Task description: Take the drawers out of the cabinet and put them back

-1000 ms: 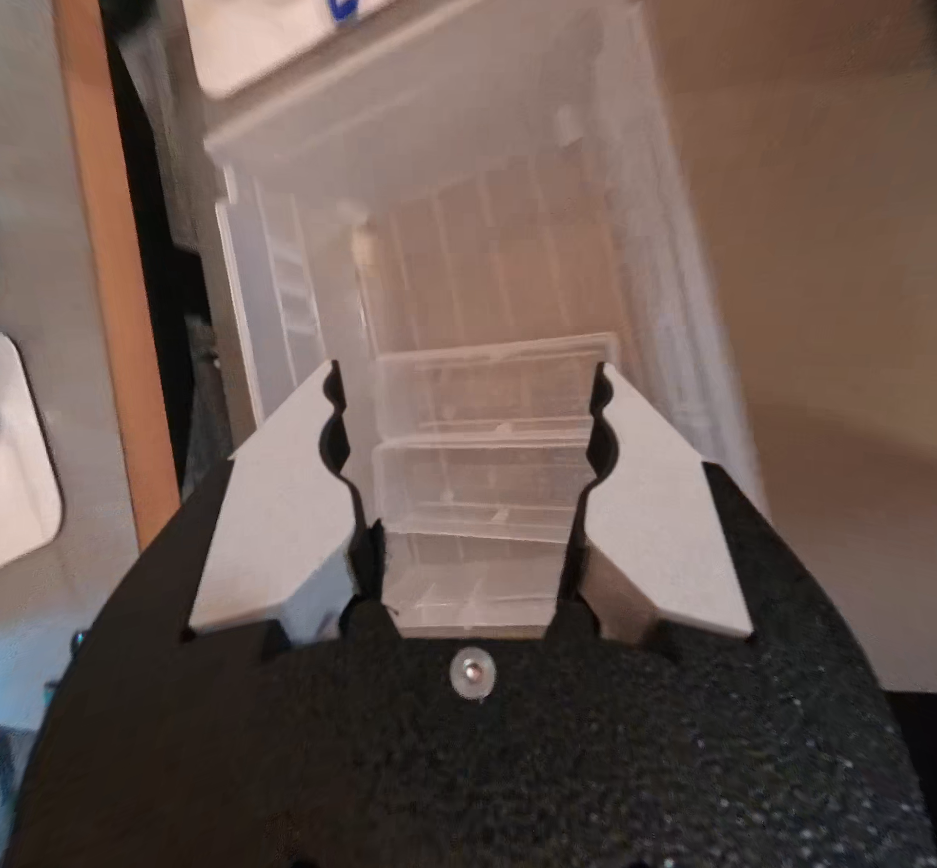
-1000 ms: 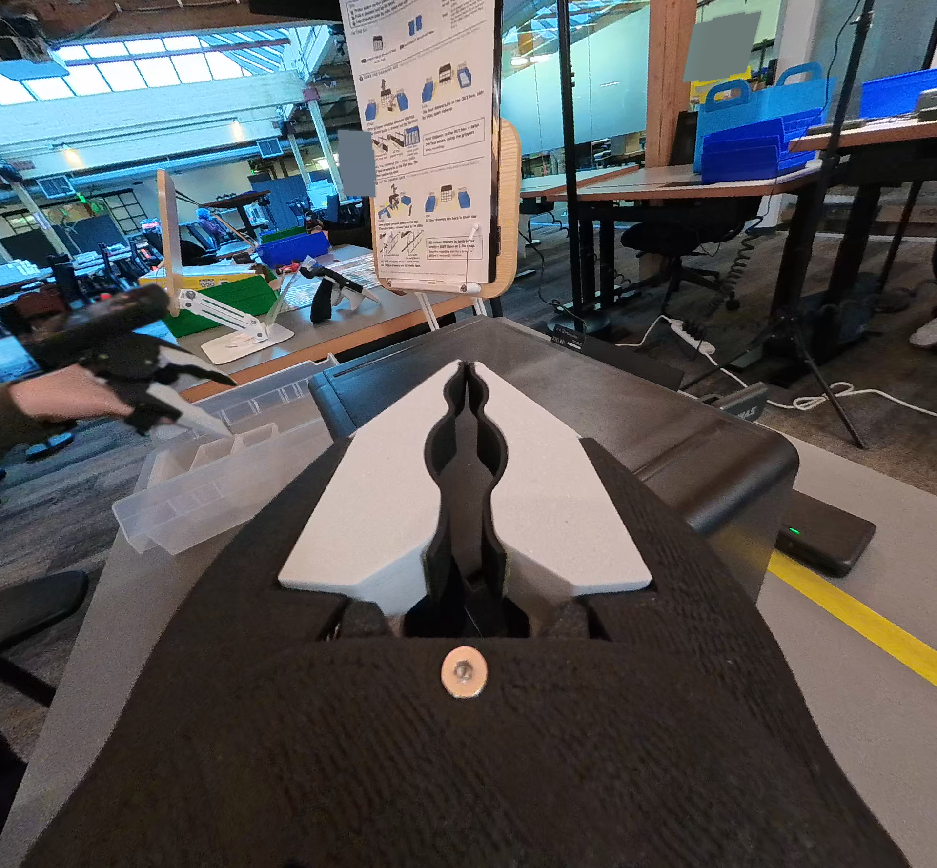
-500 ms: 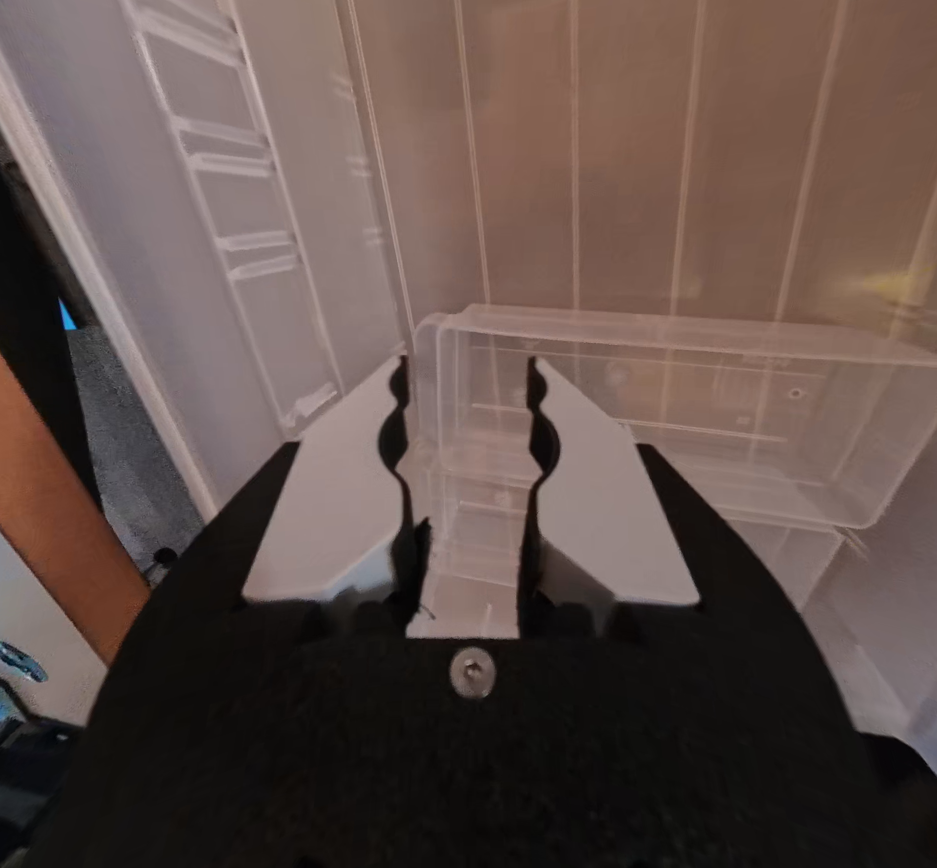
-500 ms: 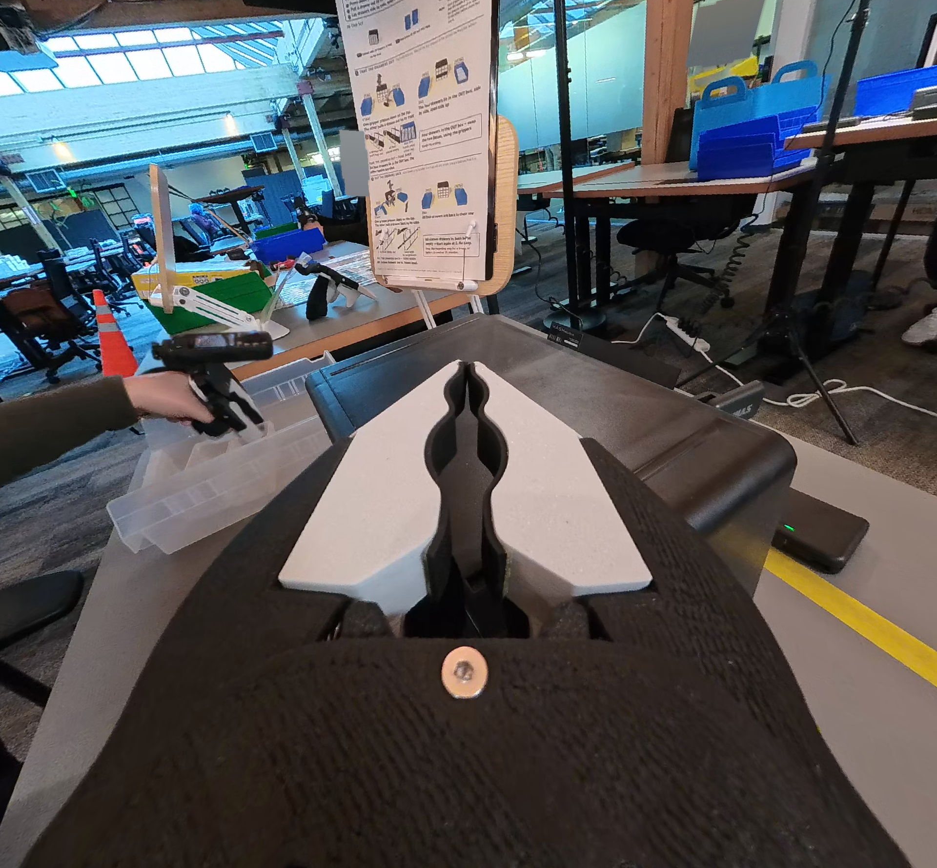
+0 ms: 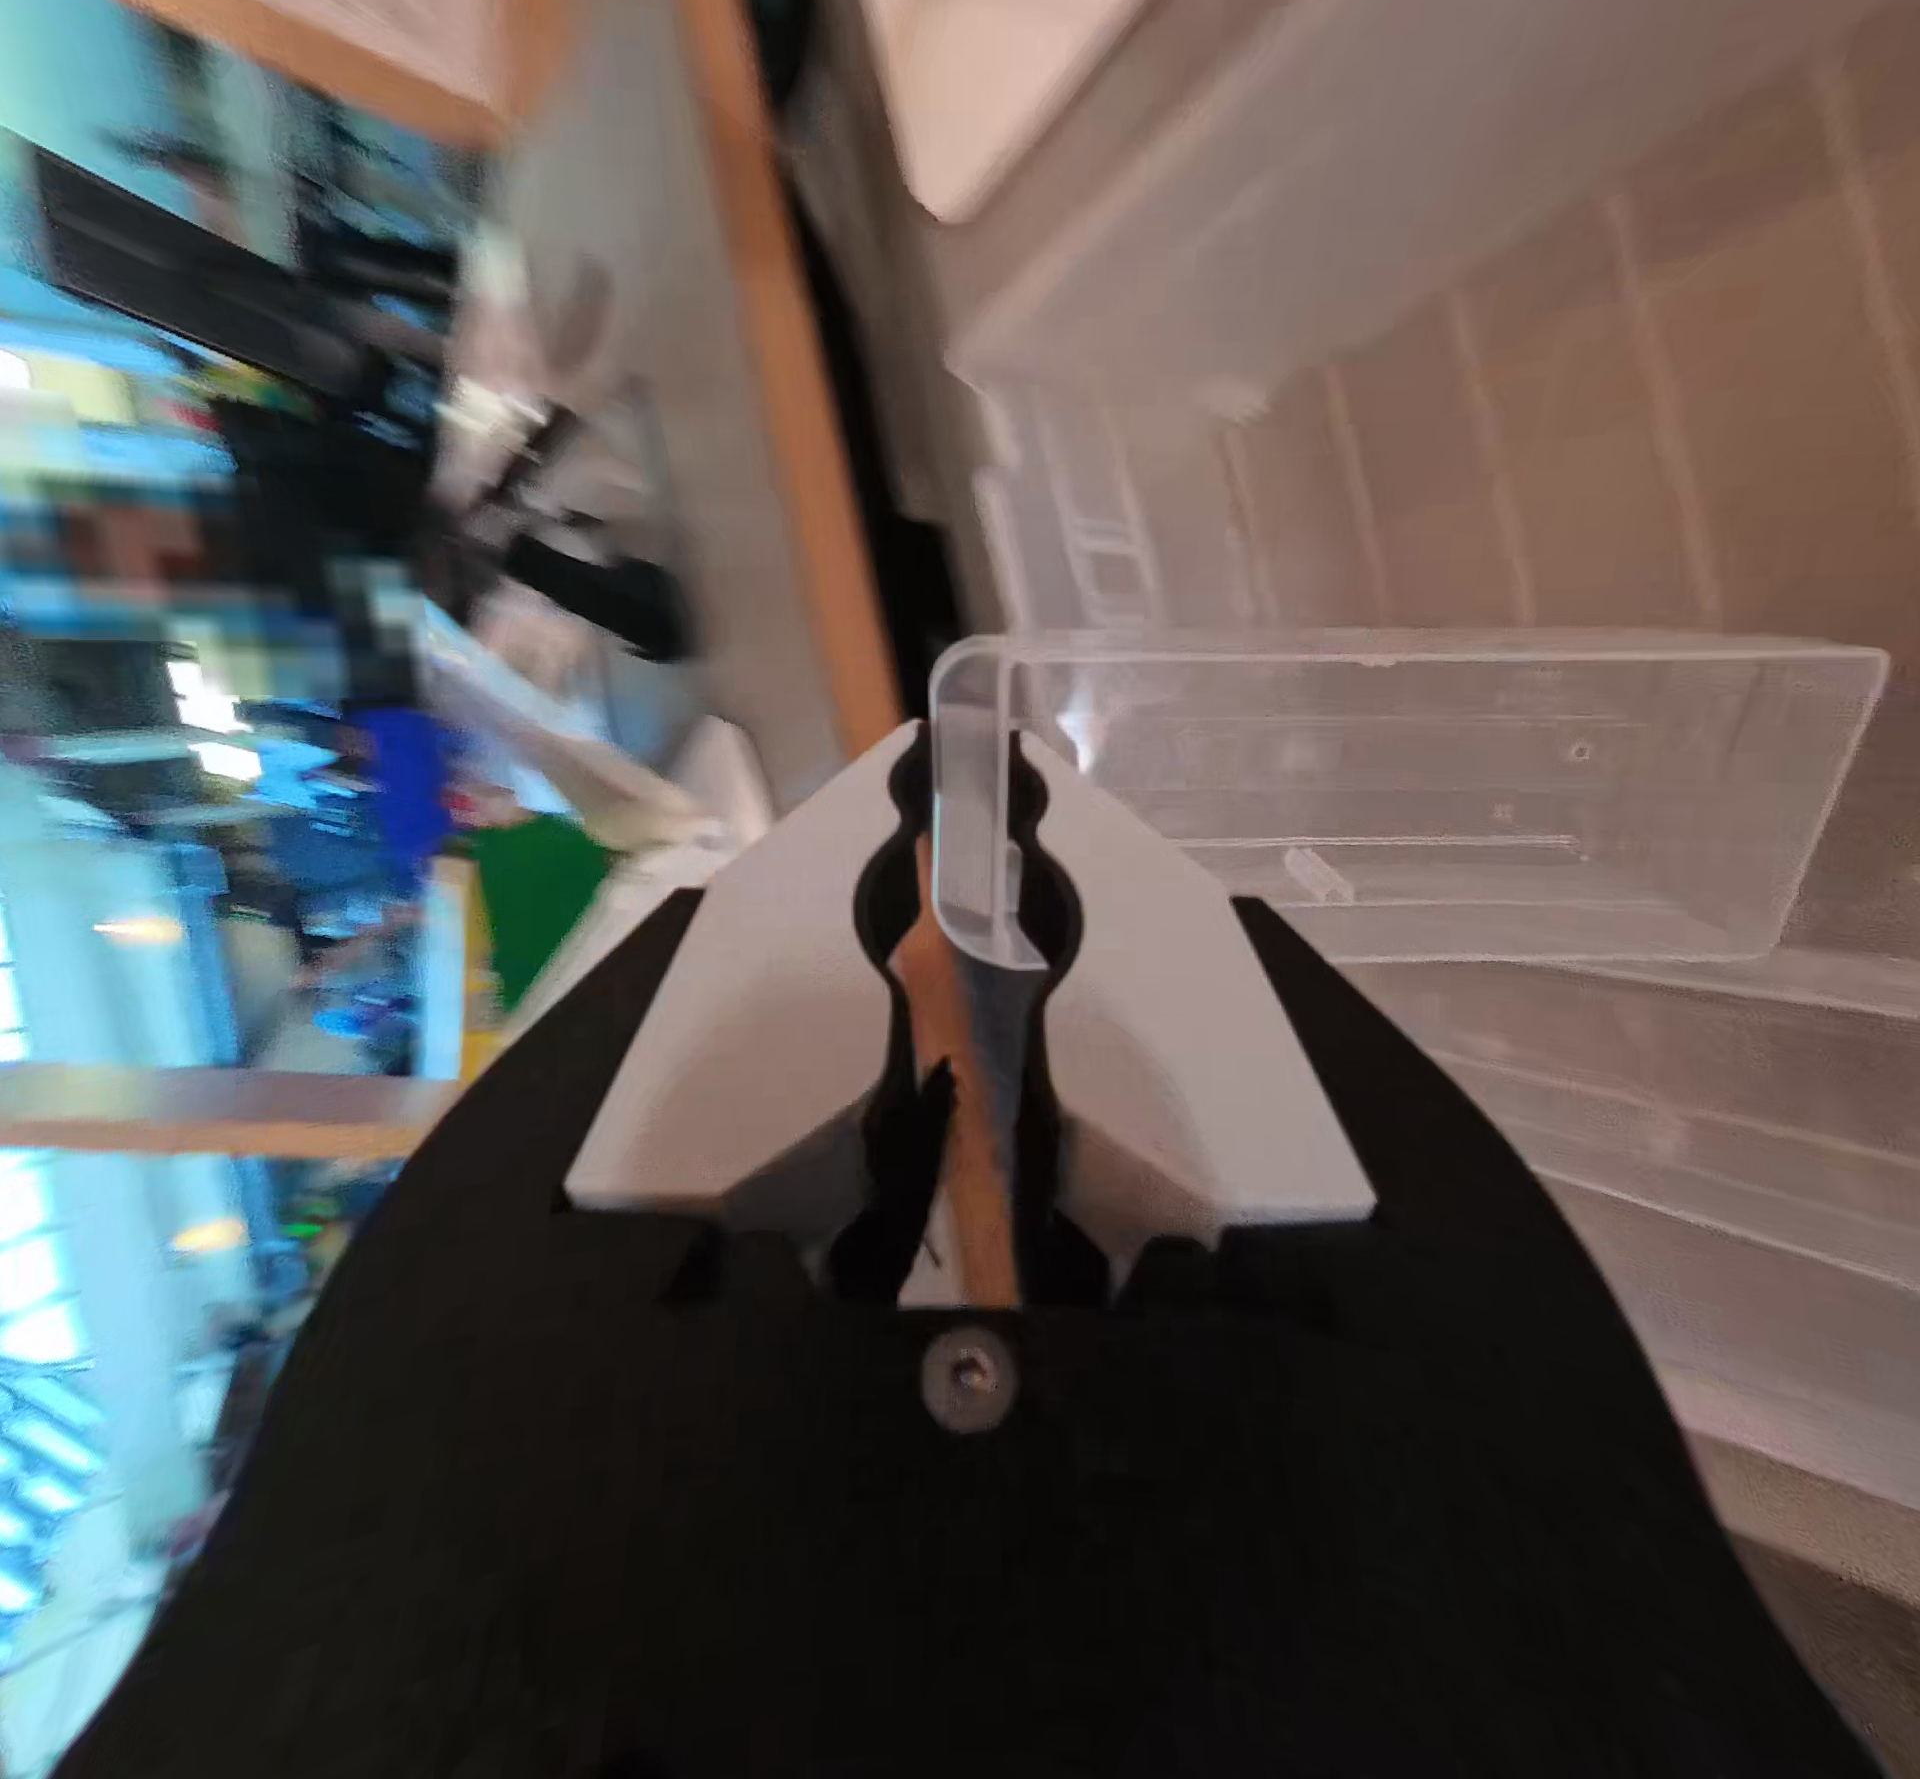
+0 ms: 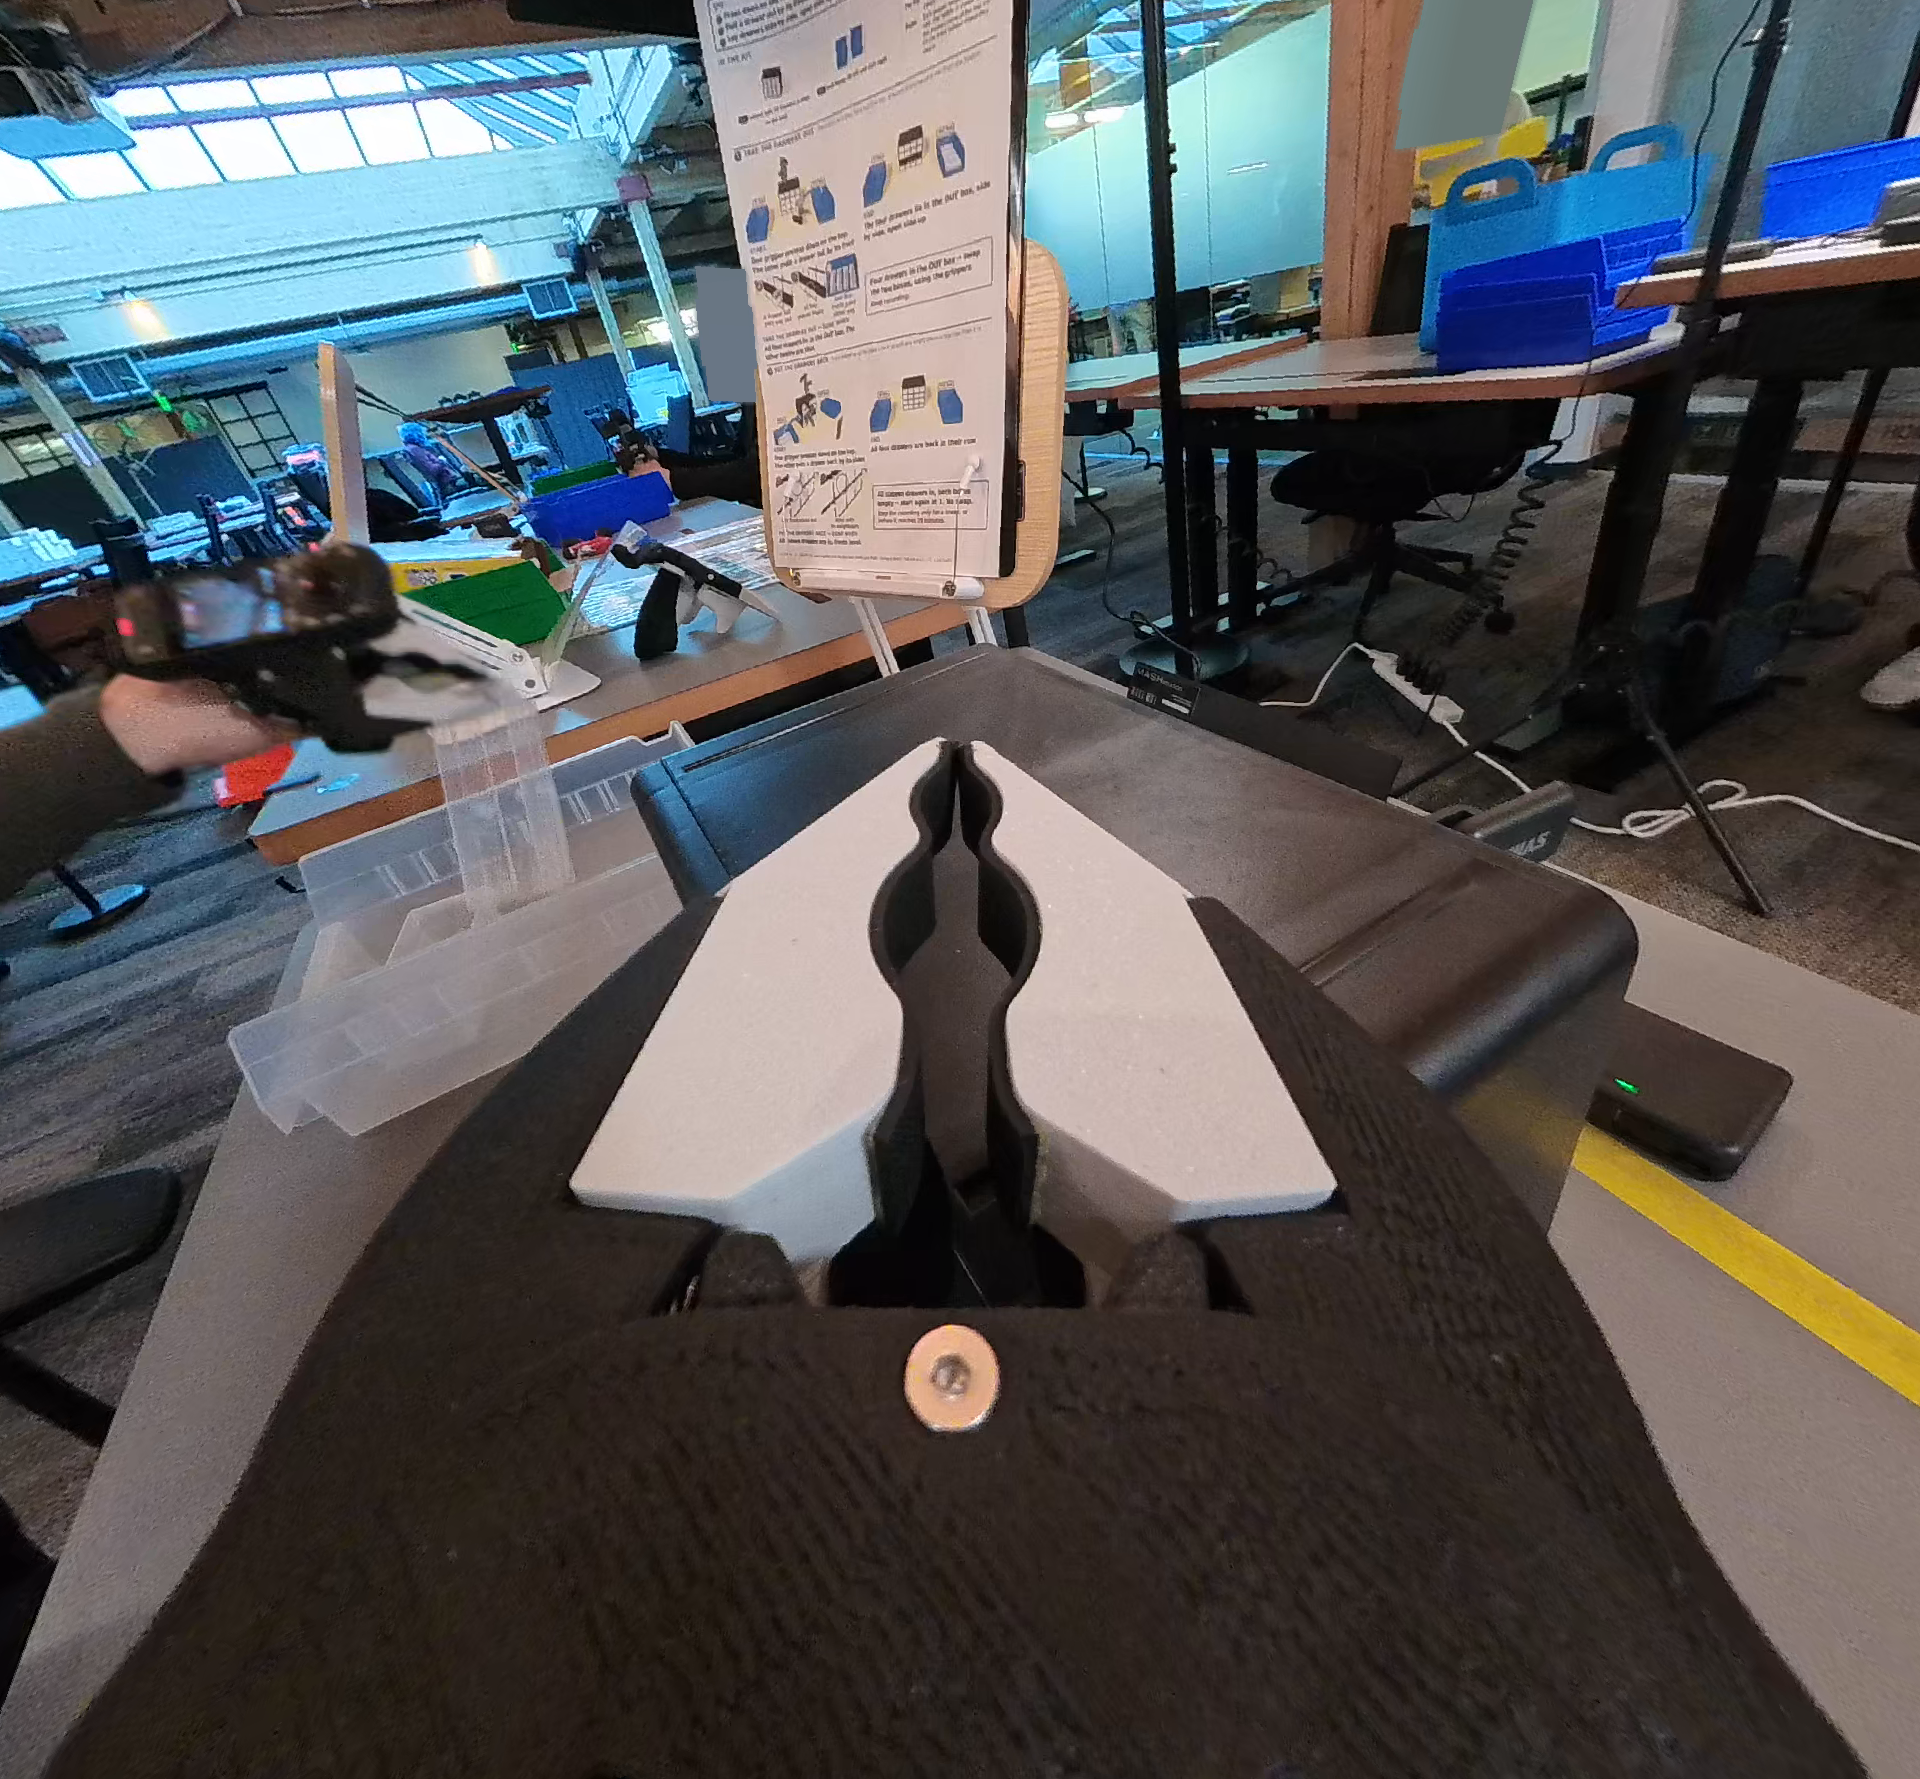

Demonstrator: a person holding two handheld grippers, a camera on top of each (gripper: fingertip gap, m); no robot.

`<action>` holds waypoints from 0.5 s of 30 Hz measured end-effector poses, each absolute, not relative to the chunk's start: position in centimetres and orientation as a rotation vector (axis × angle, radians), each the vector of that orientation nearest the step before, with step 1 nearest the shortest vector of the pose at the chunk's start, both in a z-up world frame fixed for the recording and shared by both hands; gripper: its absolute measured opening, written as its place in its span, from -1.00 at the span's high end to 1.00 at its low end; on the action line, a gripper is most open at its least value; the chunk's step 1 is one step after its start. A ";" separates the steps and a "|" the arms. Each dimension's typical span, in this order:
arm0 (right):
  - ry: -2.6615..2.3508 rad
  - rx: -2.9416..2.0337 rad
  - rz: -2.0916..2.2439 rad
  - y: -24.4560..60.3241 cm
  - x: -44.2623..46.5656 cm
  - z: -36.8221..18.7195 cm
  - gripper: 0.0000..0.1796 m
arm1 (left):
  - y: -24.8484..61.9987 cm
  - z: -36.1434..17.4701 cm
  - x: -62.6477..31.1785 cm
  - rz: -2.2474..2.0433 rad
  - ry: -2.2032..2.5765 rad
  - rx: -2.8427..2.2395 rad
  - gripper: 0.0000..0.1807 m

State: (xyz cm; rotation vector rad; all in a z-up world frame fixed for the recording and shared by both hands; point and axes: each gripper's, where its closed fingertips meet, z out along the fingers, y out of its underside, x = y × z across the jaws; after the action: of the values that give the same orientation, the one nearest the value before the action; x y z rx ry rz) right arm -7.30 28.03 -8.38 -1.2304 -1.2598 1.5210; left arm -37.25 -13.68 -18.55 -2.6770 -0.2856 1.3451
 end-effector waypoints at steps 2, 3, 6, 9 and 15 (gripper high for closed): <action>-1.264 -1.225 1.521 28.0 -7.3 -8.4 1.00 | -11.7 -13.3 -36.9 1.577 -0.144 -2.472 0.88; -1.269 -1.219 1.517 27.9 -7.3 -8.4 1.00 | -10.6 -10.8 -36.2 1.651 -0.089 -2.373 0.88; -1.272 -1.215 1.514 27.9 -7.3 -8.4 1.00 | -6.0 -6.5 -32.2 1.601 0.040 -2.203 0.88; -1.267 -1.215 1.525 27.9 -7.2 -8.3 1.00 | 0.1 -7.6 -25.5 1.186 0.168 -2.232 0.88; -1.267 -1.214 1.531 27.9 -7.2 -8.3 1.00 | 7.3 -15.6 -13.5 0.658 0.578 -2.369 0.88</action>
State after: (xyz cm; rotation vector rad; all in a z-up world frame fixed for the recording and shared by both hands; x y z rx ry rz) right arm -7.21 27.91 -8.34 -1.2144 -1.2667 1.5305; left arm -13.54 7.31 -15.62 -2.3689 0.5782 0.6583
